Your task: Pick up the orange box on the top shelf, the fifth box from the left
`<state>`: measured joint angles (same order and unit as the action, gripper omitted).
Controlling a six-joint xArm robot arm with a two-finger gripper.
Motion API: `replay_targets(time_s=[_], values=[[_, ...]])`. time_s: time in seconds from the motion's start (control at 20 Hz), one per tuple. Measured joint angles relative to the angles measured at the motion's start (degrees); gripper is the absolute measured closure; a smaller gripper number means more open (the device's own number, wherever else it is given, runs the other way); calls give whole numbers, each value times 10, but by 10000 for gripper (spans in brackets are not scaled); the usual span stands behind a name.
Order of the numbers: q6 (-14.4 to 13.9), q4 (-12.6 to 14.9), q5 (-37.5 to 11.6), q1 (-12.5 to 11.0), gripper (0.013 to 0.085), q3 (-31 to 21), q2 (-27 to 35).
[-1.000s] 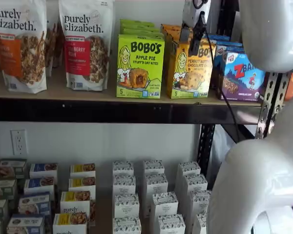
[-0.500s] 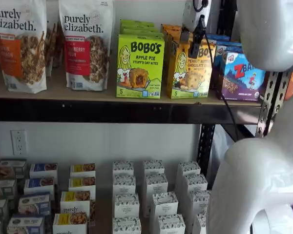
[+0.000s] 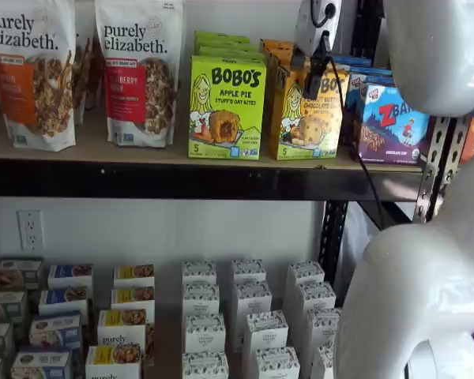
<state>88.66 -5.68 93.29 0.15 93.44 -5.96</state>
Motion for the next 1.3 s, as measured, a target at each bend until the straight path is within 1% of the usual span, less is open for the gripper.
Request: replay_targets(time_s=[0.3,0.35,0.4,0.5,0.55,0.6,0.65,0.7,0.75,0.8,1.05,1.3], values=[[1,-1,-7,-1,130,-6,-2],[1,0,-9,-1,170,-8,-3],[1,0,-12,-1,170,-10,-4],[2,-1,-16,-2,250,-13,-6],[2,-1,-16,-2,250,-14,-6],[3,-2,-17,-2,290,-14,-7],[3,-2,-18,-3,290,-14,-7],[3,-3,-18,-3,330,-15,-7],[3,-3,-18,-3,330,-15,-7],[4,-3,-19,-4,370,-15,-8],[3,0,-7,-3,370,-6,-3],[4,0,-8,-3,370,-6,-3]])
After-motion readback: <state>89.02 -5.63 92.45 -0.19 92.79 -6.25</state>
